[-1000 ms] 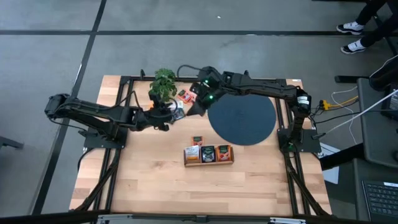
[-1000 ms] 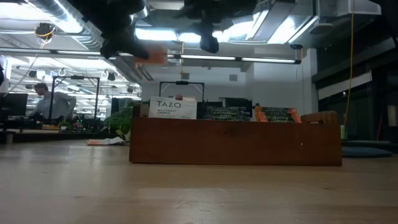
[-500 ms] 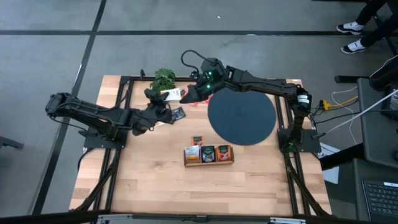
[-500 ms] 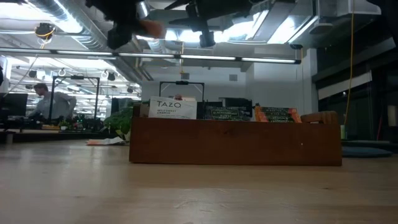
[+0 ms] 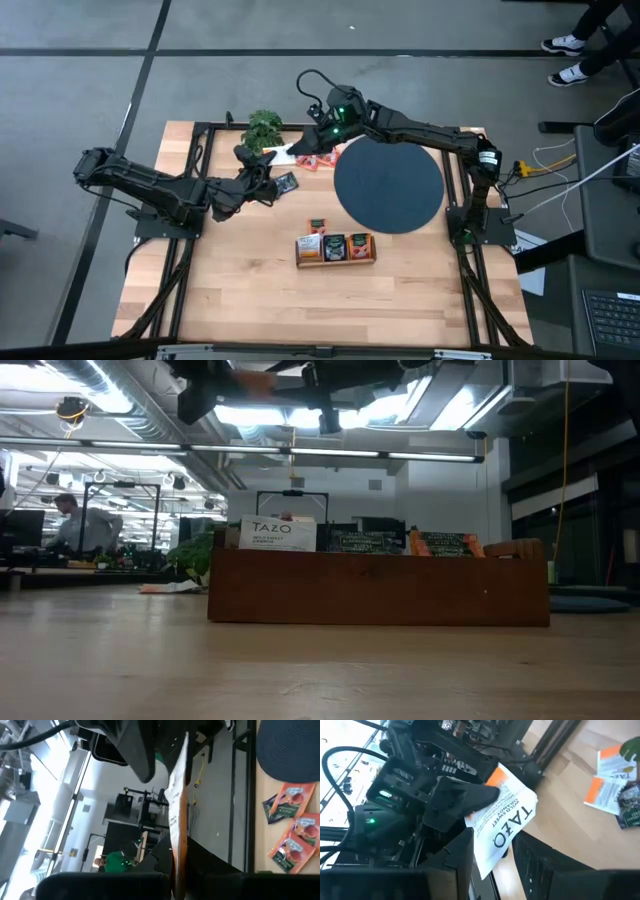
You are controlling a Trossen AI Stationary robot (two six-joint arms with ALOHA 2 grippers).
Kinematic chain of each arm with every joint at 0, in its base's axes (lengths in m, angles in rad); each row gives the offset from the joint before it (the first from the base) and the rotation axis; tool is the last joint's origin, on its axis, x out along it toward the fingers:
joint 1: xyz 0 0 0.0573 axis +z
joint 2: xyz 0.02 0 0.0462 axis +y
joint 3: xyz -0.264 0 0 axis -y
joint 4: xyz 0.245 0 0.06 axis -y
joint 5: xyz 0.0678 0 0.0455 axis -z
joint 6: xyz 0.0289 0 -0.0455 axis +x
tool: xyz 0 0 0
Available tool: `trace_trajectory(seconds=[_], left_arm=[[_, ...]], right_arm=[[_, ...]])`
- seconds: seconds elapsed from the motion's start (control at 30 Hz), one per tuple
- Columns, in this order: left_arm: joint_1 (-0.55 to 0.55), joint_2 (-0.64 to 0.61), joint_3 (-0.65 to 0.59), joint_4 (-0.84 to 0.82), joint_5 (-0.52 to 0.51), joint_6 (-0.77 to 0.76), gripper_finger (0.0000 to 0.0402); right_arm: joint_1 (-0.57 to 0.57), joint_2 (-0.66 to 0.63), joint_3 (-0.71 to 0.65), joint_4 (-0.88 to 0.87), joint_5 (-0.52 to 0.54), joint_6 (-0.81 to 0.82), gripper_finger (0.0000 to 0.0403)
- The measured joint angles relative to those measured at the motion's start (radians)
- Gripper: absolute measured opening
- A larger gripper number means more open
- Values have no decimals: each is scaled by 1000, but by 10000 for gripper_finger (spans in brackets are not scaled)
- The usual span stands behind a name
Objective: Pick & Place Tea
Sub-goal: Put the bottom white tea bag into the left section of the wooden organizer
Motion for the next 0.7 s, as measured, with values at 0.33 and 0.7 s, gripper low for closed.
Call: trace_trajectory(seconds=[0.33, 0.7], left_arm=[[5, 0, 0, 110, -18, -19, 12], [5, 0, 0, 125, 14, -34, 13]], right_arm=[[-5, 0, 0, 23, -18, -2, 94], [-5, 0, 0, 45, 4, -40, 21]])
